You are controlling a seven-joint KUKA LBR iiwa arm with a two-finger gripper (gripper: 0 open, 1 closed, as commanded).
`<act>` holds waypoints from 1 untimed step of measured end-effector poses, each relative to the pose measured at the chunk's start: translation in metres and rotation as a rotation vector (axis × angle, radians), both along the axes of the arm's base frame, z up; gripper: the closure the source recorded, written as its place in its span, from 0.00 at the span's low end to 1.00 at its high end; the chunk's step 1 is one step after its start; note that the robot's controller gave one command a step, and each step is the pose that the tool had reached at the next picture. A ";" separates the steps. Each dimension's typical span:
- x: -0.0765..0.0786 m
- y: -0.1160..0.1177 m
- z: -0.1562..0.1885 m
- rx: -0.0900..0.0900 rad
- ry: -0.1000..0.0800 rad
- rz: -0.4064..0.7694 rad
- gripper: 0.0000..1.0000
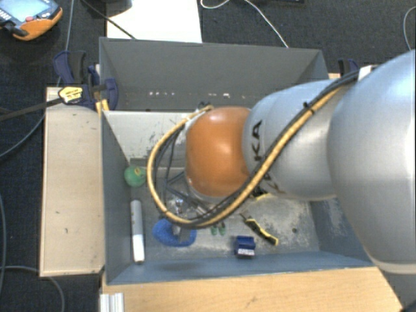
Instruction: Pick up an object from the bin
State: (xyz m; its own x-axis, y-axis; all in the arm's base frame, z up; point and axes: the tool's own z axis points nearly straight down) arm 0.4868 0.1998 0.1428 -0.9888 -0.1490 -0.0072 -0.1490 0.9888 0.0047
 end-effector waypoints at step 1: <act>0.017 0.011 0.196 0.009 -0.007 -0.395 1.00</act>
Offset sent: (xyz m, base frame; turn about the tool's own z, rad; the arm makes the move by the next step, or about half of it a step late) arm 0.0154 0.0107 0.1912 0.3955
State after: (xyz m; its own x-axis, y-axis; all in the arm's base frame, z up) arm 0.5039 0.2109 0.3383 -0.9700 0.2427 -0.0136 0.2426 0.9700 0.0140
